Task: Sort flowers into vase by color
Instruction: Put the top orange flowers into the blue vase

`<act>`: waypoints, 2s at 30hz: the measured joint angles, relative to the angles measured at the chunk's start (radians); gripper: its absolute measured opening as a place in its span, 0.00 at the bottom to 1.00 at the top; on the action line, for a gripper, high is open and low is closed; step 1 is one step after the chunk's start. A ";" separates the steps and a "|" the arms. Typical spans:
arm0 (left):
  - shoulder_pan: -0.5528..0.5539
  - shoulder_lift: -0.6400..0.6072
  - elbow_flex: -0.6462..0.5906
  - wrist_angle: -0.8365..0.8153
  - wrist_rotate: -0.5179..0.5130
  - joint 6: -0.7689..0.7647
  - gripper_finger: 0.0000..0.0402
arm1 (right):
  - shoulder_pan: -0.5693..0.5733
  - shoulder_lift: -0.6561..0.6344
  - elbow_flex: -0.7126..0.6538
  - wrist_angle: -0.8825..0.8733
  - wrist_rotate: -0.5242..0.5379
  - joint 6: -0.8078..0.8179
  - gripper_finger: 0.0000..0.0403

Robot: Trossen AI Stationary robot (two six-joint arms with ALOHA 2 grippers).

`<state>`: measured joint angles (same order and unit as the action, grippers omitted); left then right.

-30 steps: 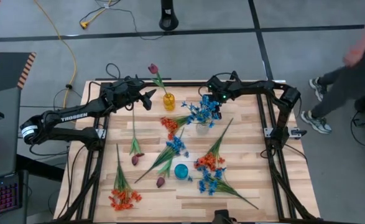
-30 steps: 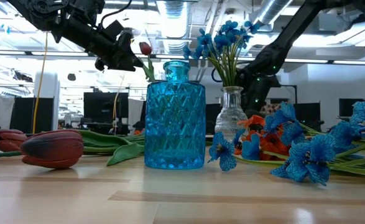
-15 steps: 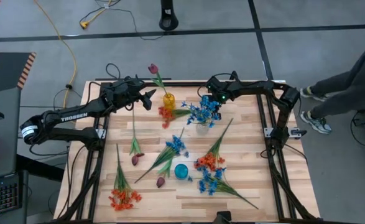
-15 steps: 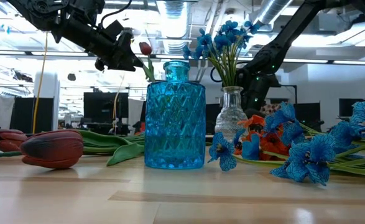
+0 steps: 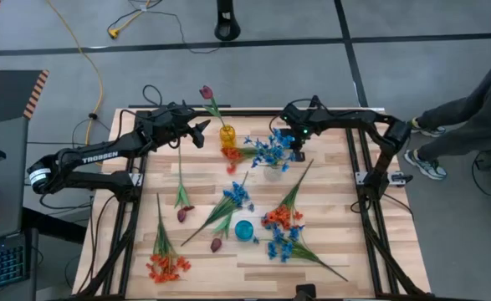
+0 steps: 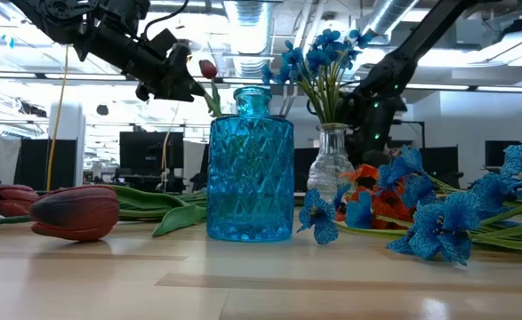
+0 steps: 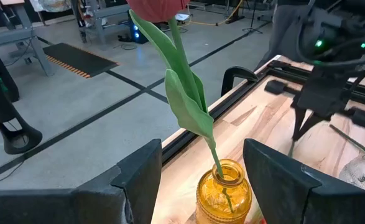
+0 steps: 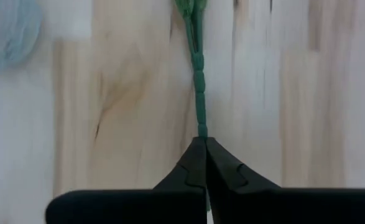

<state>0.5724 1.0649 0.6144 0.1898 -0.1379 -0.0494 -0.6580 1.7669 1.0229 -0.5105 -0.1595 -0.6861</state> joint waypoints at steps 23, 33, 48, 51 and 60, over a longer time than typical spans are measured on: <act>0.000 0.000 0.000 0.003 0.000 0.000 0.53 | 0.001 -0.274 0.003 -0.247 0.115 0.155 0.07; 0.000 0.000 0.000 0.002 0.000 0.000 0.53 | 0.003 -0.188 0.005 -0.115 0.109 0.158 0.15; 0.000 0.000 0.000 0.002 0.000 0.000 0.53 | 0.087 -0.043 0.006 -0.035 0.105 0.050 0.47; 0.000 0.000 0.000 0.002 0.000 0.000 0.53 | 0.097 -0.010 0.006 -0.012 0.106 0.049 0.48; 0.000 0.000 0.000 0.002 0.000 0.000 0.53 | 0.097 0.037 0.008 0.024 0.103 0.049 0.46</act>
<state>0.5726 1.0649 0.6144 0.1913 -0.1379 -0.0498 -0.5613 1.8042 1.0306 -0.4870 -0.0563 -0.6369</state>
